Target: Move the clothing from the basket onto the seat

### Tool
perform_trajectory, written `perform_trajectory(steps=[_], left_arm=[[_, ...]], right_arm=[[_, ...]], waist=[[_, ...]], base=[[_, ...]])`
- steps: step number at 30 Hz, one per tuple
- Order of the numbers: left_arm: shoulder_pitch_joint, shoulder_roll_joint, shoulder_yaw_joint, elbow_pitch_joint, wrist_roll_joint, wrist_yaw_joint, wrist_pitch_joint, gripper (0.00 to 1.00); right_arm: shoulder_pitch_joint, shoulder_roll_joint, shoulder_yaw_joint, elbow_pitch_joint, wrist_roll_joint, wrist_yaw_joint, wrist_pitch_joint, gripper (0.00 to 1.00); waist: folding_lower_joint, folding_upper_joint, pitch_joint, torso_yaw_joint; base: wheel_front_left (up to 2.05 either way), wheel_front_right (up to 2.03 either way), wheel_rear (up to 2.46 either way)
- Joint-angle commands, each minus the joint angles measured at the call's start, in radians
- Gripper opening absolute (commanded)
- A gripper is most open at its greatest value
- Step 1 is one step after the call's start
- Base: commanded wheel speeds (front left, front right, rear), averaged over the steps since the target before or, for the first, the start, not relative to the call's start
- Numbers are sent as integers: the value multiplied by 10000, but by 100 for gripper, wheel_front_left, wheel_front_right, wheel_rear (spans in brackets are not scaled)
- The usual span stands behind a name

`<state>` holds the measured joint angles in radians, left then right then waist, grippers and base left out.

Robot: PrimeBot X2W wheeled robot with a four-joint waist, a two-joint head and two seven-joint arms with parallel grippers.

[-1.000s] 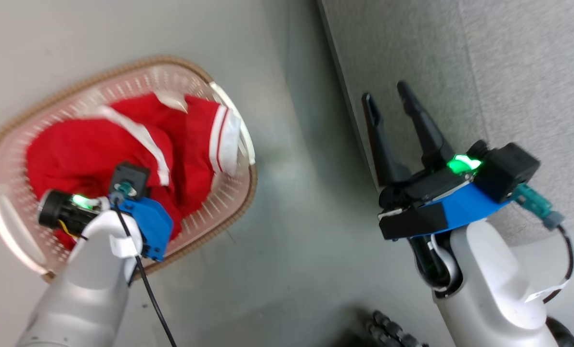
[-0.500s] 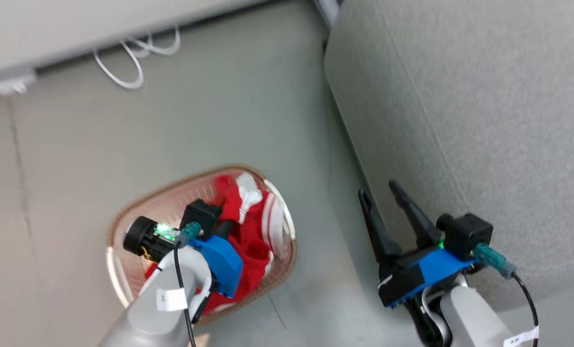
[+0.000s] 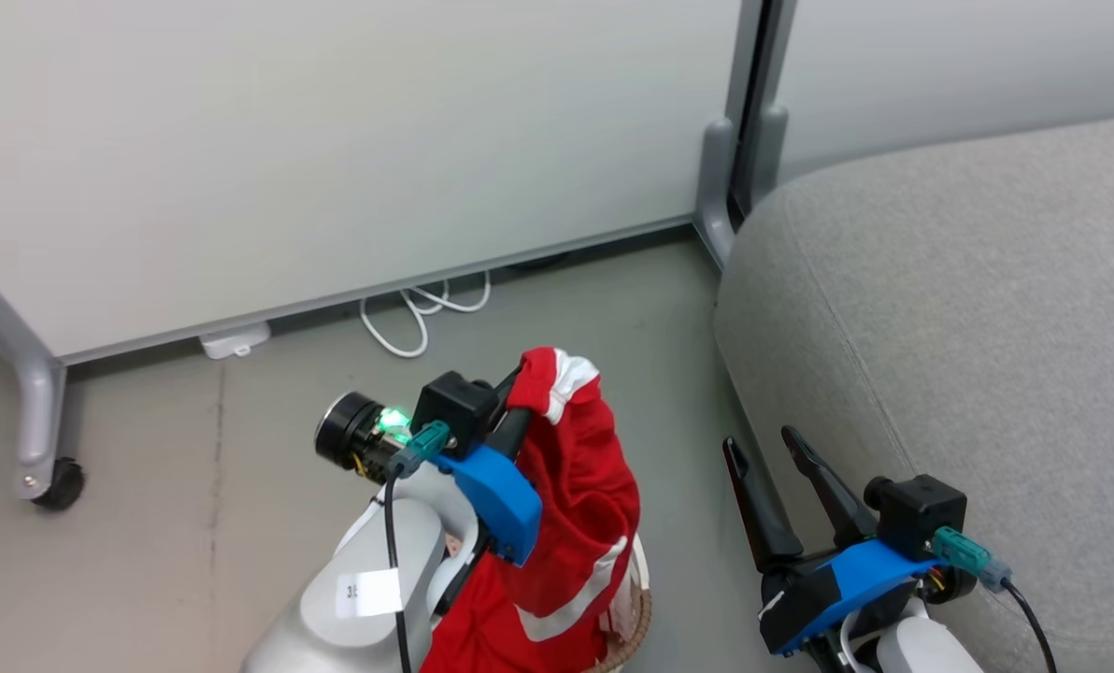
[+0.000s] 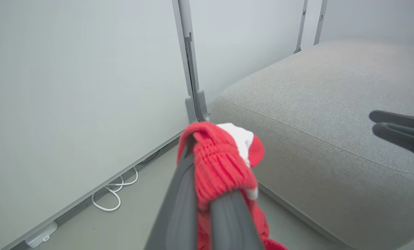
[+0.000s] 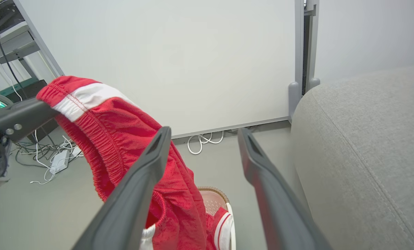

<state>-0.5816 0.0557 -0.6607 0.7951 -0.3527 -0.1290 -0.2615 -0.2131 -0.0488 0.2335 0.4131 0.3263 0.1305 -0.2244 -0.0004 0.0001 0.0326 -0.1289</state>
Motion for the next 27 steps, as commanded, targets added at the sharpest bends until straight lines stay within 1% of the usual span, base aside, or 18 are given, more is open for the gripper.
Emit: perform_trajectory(steps=[1,6,11,23,27], left_arm=[[-200,-10,-58,-57,-39,-10,-52,0],[-786,-44,-595,-285,-166,-17,-52,0],[-1343,-46,-1118,-616,-650,-18,-52,0],[-1527,-50,-1565,-606,-1126,122,-53,0],[-1634,-50,-1603,-574,-1176,148,-53,0]], right_arm=[[147,-29,-14,-66,-71,5,42,100],[295,-29,-33,-328,-151,5,226,100],[386,-29,-31,-543,-203,5,416,100],[428,-29,43,-890,-173,5,559,100],[221,-29,353,-1000,-239,5,628,100]], waist=[[4,-1,-312,303],[4,-1,-413,472],[4,-1,-488,538],[4,-1,-427,437],[4,-1,-332,396]], base=[[0,0,0],[0,0,0],[0,0,0],[0,0,0],[0,0,0]])
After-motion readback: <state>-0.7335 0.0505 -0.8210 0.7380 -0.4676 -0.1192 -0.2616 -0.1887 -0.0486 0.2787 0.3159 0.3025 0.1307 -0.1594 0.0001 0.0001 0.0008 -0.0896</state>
